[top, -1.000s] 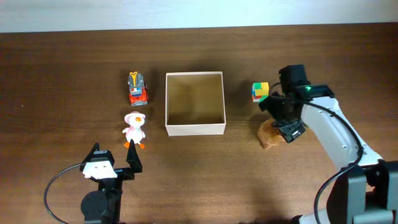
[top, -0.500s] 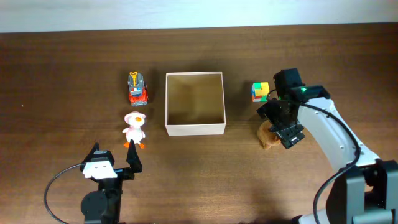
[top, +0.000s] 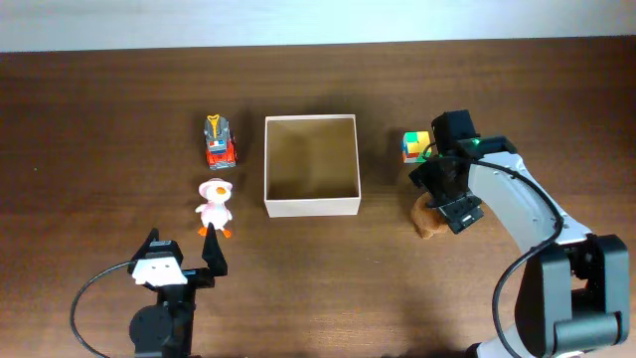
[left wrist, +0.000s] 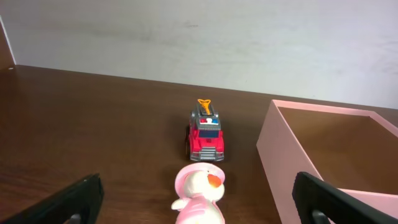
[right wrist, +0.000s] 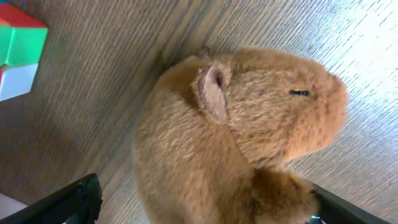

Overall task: Pack container
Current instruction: 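Lower the right gripper and grasp the capybara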

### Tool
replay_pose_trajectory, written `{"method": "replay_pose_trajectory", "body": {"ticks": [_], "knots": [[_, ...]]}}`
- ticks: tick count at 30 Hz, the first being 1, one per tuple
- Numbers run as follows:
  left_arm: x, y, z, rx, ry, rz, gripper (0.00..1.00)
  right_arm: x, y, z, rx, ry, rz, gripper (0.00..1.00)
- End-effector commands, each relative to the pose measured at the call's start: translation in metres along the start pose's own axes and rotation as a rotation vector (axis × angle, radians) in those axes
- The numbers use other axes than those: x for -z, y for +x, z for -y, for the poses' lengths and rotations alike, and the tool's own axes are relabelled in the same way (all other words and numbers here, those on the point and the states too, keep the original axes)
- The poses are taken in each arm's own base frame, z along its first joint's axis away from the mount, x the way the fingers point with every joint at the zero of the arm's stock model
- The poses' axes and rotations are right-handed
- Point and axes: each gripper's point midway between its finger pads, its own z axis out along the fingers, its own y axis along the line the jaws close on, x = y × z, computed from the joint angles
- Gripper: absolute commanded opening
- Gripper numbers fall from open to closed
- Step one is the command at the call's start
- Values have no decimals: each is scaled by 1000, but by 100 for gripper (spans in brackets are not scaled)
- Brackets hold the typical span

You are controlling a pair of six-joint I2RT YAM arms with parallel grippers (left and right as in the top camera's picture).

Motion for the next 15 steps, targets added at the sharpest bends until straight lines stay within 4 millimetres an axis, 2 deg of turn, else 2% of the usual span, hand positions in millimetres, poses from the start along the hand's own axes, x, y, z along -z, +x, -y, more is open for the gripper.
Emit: {"method": "replay_pose_trajectory", "body": {"ticks": [1, 5, 11, 15], "knots": [[0, 2, 0, -16, 4, -2, 99, -7, -1, 7, -9, 42, 14, 99], [0, 2, 0, -16, 4, -2, 99, -9, -1, 8, -8, 49, 11, 99], [0, 2, 0, -16, 4, -2, 99, -9, 0, 8, 18, 47, 7, 61], [0, 2, 0, -16, 4, -2, 99, -9, 1, 8, 68, 47, 2, 42]]}}
